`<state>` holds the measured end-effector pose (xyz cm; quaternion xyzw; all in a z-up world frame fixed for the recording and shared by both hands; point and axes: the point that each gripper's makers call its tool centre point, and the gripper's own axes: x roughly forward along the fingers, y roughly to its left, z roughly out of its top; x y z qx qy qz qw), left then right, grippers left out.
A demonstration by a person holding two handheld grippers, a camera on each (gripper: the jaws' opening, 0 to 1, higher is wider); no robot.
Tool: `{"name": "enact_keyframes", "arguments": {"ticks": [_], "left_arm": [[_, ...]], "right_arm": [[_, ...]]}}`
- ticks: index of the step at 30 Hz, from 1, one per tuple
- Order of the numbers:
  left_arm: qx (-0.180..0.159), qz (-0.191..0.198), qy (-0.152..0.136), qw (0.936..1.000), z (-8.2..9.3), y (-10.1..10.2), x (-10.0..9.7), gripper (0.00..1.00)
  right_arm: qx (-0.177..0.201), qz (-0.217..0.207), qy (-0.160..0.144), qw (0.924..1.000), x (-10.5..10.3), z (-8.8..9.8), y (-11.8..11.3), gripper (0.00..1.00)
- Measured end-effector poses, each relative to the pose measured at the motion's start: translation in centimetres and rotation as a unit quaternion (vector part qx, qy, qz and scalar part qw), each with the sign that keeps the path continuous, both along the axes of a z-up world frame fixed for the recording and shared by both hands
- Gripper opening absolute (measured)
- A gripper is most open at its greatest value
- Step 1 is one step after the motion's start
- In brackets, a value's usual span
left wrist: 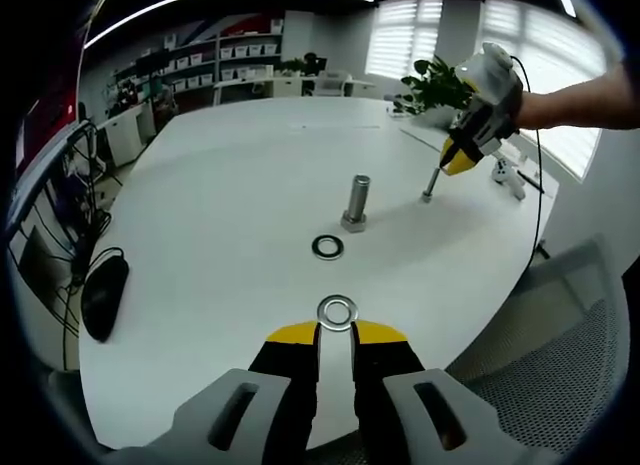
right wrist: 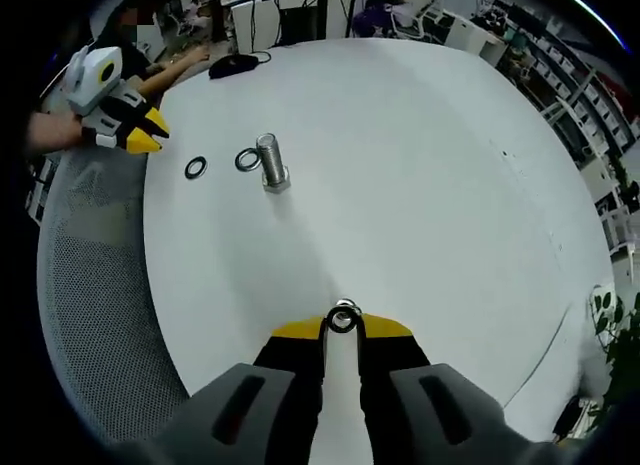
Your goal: Place the washer onto the threaded stud by aligning its center hole with the stud, sliding it down to the base, and recovering from edge contact or off-axis alignment until the washer reaches the visible bottom stop.
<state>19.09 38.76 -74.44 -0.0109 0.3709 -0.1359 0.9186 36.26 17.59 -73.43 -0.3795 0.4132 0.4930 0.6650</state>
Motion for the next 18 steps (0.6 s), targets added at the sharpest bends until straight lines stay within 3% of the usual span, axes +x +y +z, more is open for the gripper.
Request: {"name": "enact_keyframes", "arguments": {"ticks": [18], "left_arm": [[0.001, 0.002, 0.001, 1.0000, 0.0, 0.1, 0.0, 0.10]], "right_arm": [[-0.013, 0.006, -0.002, 0.9999, 0.8, -1.0, 0.3, 0.14]]}}
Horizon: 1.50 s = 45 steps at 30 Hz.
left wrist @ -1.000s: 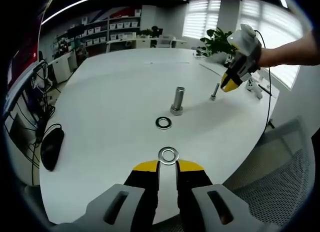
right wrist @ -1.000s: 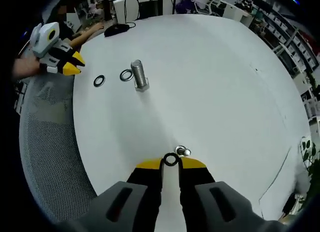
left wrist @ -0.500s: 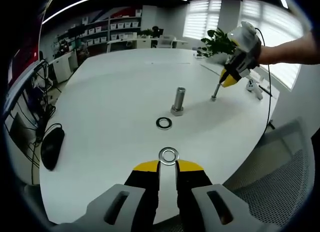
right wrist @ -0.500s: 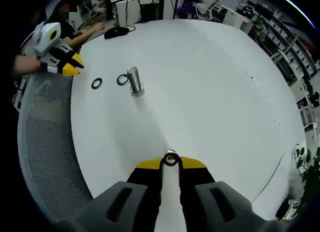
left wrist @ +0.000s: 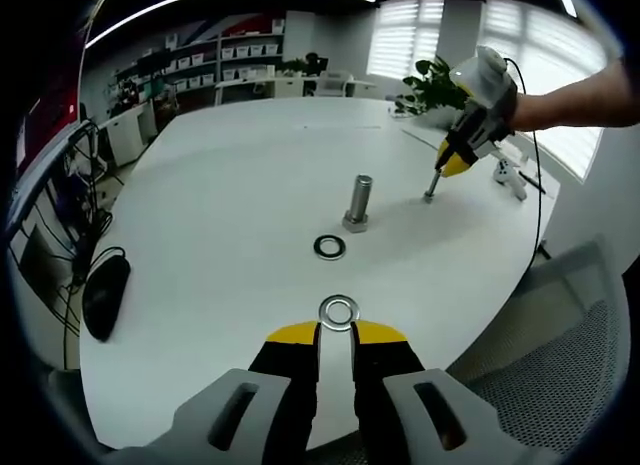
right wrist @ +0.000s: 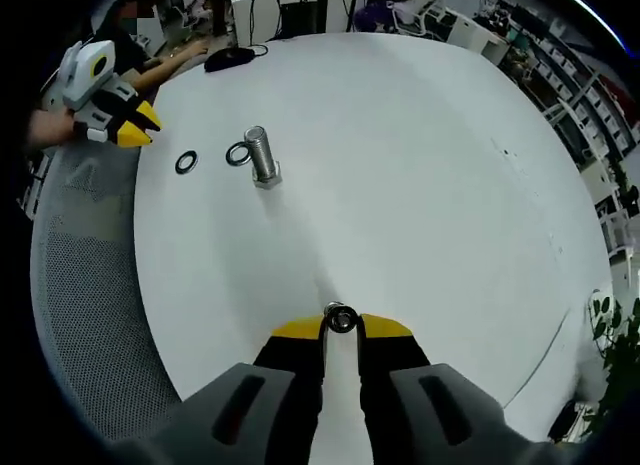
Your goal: Place the washer onto the threaded stud by aligning its center hole with the stud, sliding it down to the base, and recovering from edge contact or off-axis alignment until the washer reaches the visible bottom stop.
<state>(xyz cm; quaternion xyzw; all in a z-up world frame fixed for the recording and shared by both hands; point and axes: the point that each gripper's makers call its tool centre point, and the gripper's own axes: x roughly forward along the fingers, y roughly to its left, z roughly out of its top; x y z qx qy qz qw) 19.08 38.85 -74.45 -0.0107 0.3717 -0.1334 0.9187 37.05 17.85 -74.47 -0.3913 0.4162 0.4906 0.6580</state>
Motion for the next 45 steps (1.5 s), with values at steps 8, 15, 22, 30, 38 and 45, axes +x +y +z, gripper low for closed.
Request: {"name": "enact_keyframes", "arguments": {"ticks": [8, 15, 22, 30, 38, 45], "left_arm": [[0.000, 0.002, 0.001, 1.0000, 0.0, 0.1, 0.0, 0.10], [0.000, 0.002, 0.003, 1.0000, -0.2, 0.1, 0.1, 0.10], [0.001, 0.002, 0.005, 1.0000, -0.3, 0.1, 0.0, 0.10], [0.001, 0.003, 0.008, 1.0000, -0.3, 0.1, 0.1, 0.10], [0.003, 0.002, 0.011, 0.9999, -0.5, 0.1, 0.0, 0.10], [0.003, 0.002, 0.010, 0.9999, -0.4, 0.1, 0.0, 0.10]], "right_arm": [[-0.010, 0.003, 0.009, 0.9999, 0.4, -1.3, 0.0, 0.14], [-0.028, 0.011, 0.017, 0.9994, 0.2, -2.7, -0.1, 0.14], [-0.033, 0.010, 0.024, 0.9991, 0.2, -3.5, -0.1, 0.14], [-0.041, 0.018, 0.030, 0.9985, 0.1, -4.3, -0.3, 0.14], [-0.035, 0.026, 0.030, 0.9986, -0.1, -4.2, -0.1, 0.17], [-0.014, 0.017, 0.019, 0.9996, -0.5, -3.8, -0.3, 0.24]]}}
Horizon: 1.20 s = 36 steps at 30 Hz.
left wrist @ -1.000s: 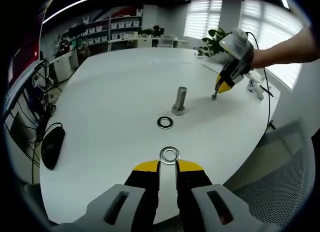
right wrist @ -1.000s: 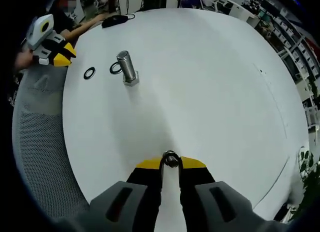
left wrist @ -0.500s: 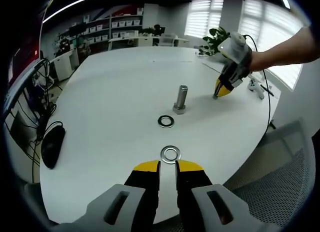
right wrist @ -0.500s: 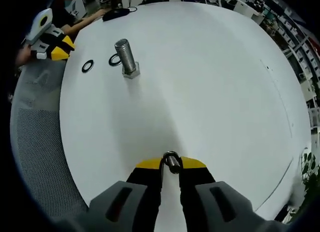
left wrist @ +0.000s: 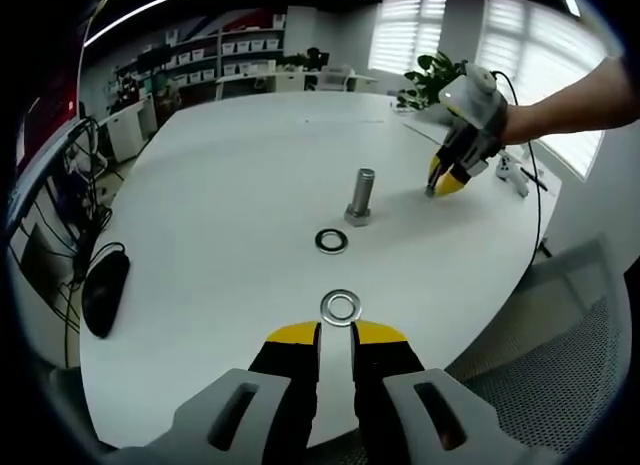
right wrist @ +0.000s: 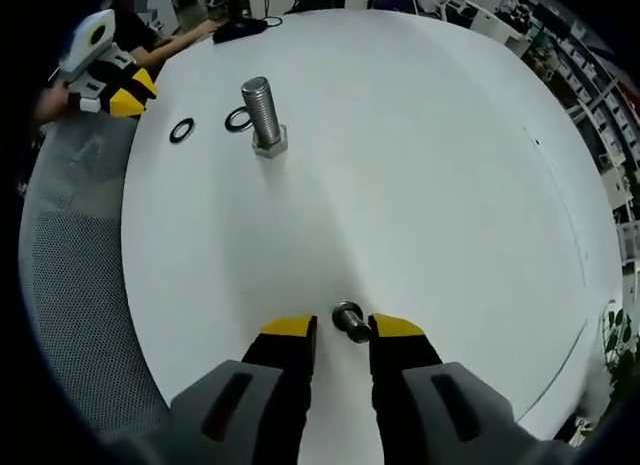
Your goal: Place the washer onto the threaded stud by aligning its center hole with the stud, sliding it down to the base, and recovering from edge contact or off-axis alignment until the washer reaches the visible bottom stop.
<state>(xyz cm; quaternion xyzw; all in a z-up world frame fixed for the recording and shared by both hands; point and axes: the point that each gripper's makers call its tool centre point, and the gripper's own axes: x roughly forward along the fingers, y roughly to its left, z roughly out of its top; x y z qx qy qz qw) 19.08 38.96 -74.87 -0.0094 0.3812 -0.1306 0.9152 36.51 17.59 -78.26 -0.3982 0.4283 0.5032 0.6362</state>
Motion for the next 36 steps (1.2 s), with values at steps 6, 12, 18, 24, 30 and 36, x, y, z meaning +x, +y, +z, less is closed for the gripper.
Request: {"name": "enact_keyframes", "arguments": {"ticks": [6, 12, 18, 24, 30, 36], "left_arm": [[0.000, -0.002, 0.000, 1.0000, 0.0, -0.1, 0.0, 0.10], [0.000, -0.004, 0.002, 1.0000, -0.1, -0.2, -0.1, 0.10], [0.000, -0.006, 0.005, 1.0000, -0.2, -0.2, -0.1, 0.10], [0.003, -0.007, 0.008, 0.9999, -0.3, -0.2, -0.2, 0.09], [0.002, -0.007, 0.010, 0.9999, -0.4, -0.2, -0.2, 0.09], [0.003, -0.009, 0.014, 0.9999, -0.4, -0.3, -0.3, 0.09]], "right_arm": [[0.033, -0.025, -0.017, 0.9990, -0.2, 0.6, -0.7, 0.26], [0.070, -0.058, -0.040, 0.9950, -0.1, 1.9, -1.5, 0.27], [0.119, -0.110, -0.046, 0.9858, -0.4, 2.6, -2.3, 0.27], [0.141, -0.126, -0.046, 0.9809, -1.5, 2.8, -2.8, 0.29], [0.175, -0.146, -0.053, 0.9723, -2.2, 3.5, -2.6, 0.35], [0.203, -0.172, -0.051, 0.9626, -3.1, 4.1, -2.5, 0.38]]}}
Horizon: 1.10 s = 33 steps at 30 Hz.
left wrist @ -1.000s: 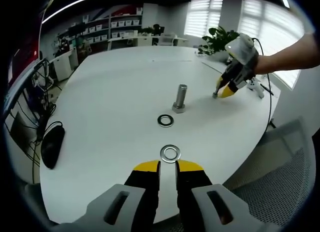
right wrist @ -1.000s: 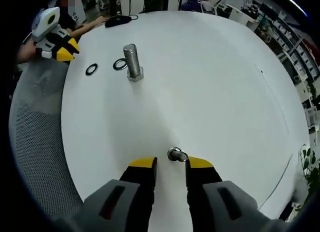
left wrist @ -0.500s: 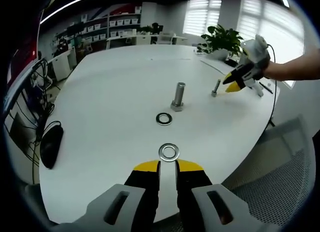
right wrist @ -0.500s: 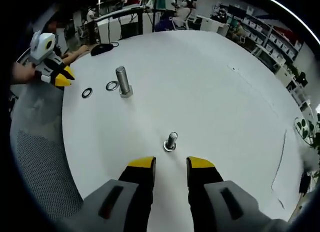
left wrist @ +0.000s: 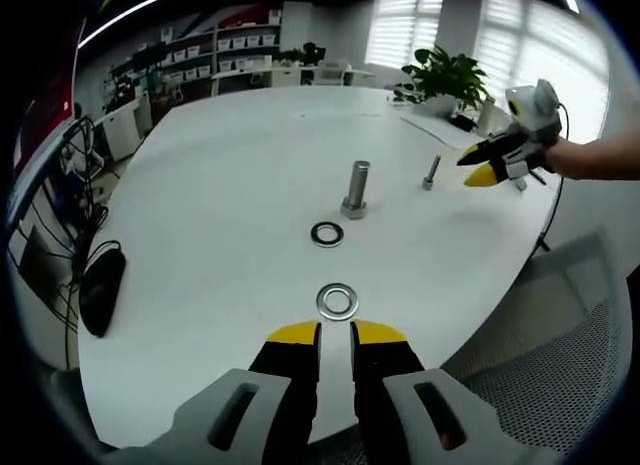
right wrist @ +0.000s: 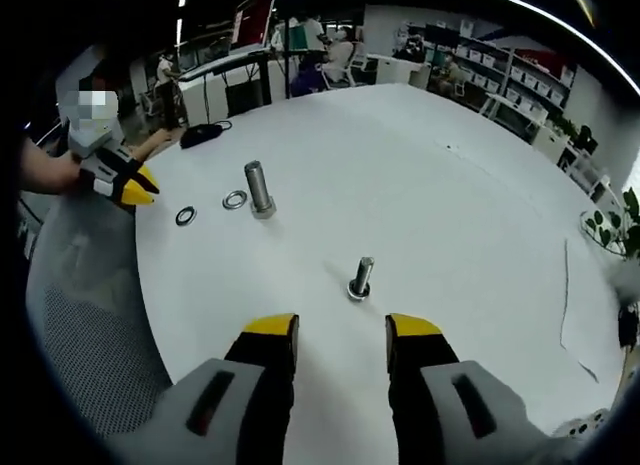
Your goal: Place the washer onto the threaded stud by aligning its center hole with the stud, sliding it down to the base, and recovering from edge contact or off-axis alignment until the washer reaches the visible bottom stop.
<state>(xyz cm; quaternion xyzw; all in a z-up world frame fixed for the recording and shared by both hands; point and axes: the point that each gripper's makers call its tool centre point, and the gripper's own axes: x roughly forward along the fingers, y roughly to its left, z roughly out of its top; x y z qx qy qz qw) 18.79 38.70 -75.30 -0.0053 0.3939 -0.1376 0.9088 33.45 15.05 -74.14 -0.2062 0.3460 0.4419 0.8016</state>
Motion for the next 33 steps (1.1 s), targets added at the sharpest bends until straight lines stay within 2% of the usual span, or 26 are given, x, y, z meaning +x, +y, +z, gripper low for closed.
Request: {"name": "enact_keyframes", "arguments": {"ticks": [9, 18, 33], "left_arm": [[0.001, -0.001, 0.004, 1.0000, -0.1, 0.0, -0.1, 0.09], [0.001, -0.004, 0.012, 0.9999, -0.4, -0.1, -0.3, 0.09], [0.004, -0.007, 0.020, 0.9998, -0.7, -0.1, -0.5, 0.09]], "right_arm": [[0.030, -0.022, -0.001, 0.9993, -2.3, 0.4, 0.1, 0.42], [0.083, -0.055, -0.003, 0.9950, -4.7, 1.2, -0.1, 0.45], [0.130, -0.087, -0.001, 0.9877, -6.7, 2.2, -1.2, 0.50]]}}
